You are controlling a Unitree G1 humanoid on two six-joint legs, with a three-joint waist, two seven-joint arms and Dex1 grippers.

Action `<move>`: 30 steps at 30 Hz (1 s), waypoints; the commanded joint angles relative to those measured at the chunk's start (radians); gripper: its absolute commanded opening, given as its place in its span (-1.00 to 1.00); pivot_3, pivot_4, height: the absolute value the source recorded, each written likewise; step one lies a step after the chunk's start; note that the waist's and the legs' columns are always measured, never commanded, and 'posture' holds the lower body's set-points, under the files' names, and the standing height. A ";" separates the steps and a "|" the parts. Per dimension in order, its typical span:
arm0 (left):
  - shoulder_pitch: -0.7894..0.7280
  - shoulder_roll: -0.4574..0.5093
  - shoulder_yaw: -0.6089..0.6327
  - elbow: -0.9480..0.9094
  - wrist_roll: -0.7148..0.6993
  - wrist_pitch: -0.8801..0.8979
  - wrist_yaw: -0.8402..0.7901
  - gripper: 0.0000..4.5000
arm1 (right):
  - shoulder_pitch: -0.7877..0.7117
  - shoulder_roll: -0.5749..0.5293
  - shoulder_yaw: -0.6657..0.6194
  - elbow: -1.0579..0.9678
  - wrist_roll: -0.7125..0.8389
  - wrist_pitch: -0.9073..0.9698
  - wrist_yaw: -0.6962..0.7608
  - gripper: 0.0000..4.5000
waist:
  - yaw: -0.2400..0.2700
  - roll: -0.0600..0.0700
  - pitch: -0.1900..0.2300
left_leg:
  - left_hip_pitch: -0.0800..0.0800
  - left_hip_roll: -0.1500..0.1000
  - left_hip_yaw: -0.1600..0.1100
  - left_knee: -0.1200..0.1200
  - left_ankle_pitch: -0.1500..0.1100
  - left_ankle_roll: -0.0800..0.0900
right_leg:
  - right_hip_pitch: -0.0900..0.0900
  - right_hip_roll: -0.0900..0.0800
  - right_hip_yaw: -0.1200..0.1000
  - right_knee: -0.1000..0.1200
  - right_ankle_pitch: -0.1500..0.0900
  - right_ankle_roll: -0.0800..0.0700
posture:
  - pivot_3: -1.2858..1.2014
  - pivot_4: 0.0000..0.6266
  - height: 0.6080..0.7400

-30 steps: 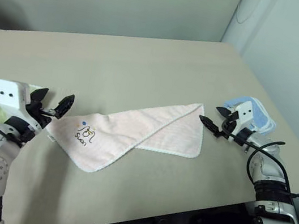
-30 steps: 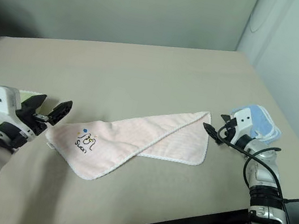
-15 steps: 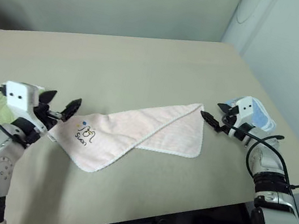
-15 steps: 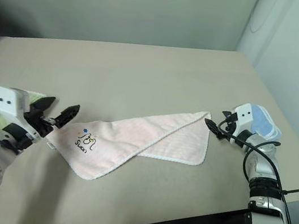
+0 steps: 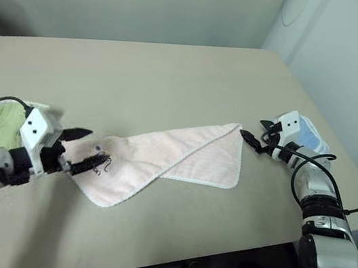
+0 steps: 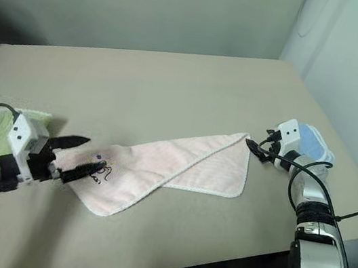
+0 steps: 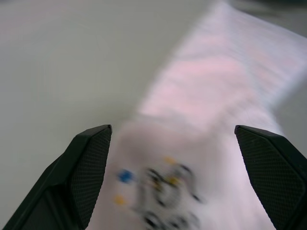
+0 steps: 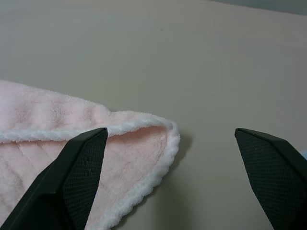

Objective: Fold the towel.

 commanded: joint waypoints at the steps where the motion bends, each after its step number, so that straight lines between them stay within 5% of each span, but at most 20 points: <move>1: 0.021 0.096 -0.025 -0.008 0.067 -0.111 -0.158 0.99 | -0.037 -0.003 -0.004 0.007 -0.008 -0.037 0.008 1.00 | 0.000 0.000 0.000 | -0.001 0.000 0.000 0.001 0.000 0.000 | -0.001 0.000 0.000 0.002 0.000 -0.001 | 0.03 -0.52 1.00; 6: -0.022 0.175 -0.154 0.032 0.203 -0.259 -0.252 0.99 | -0.040 0.005 -0.004 0.020 -0.012 -0.051 0.009 1.00 | 0.003 0.001 0.000 | -0.002 0.000 -0.001 0.001 -0.002 0.002 | -0.003 0.000 0.000 0.003 -0.001 -0.001 | 0.03 -0.52 1.00; 18: -0.178 0.157 -0.448 0.137 0.356 -0.354 -0.342 0.99 | 0.001 0.005 -0.017 -0.033 -0.009 -0.041 -0.004 1.00 | -0.010 0.002 -0.001 | -0.011 0.003 -0.001 0.003 -0.004 0.003 | -0.011 0.000 -0.002 0.004 -0.001 -0.002 | 0.03 -0.52 1.00; 22: -0.214 0.132 -0.489 0.202 0.422 -0.418 -0.314 0.45 | 0.012 0.002 -0.021 -0.049 -0.005 -0.037 -0.003 1.00 | -0.012 0.005 -0.002 | -0.013 0.004 -0.001 0.004 -0.004 0.003 | -0.012 0.000 -0.002 0.004 -0.001 -0.002 | 0.03 -0.52 1.00; 30: -0.188 0.123 -0.418 0.189 0.327 -0.375 -0.326 -0.80 | -0.027 0.002 -0.005 -0.001 -0.028 -0.042 -0.004 1.00 | -0.017 0.007 -0.003 | -0.013 0.004 -0.001 0.005 -0.004 0.003 | -0.012 0.000 -0.002 0.005 -0.001 -0.002 | 0.03 -0.52 1.00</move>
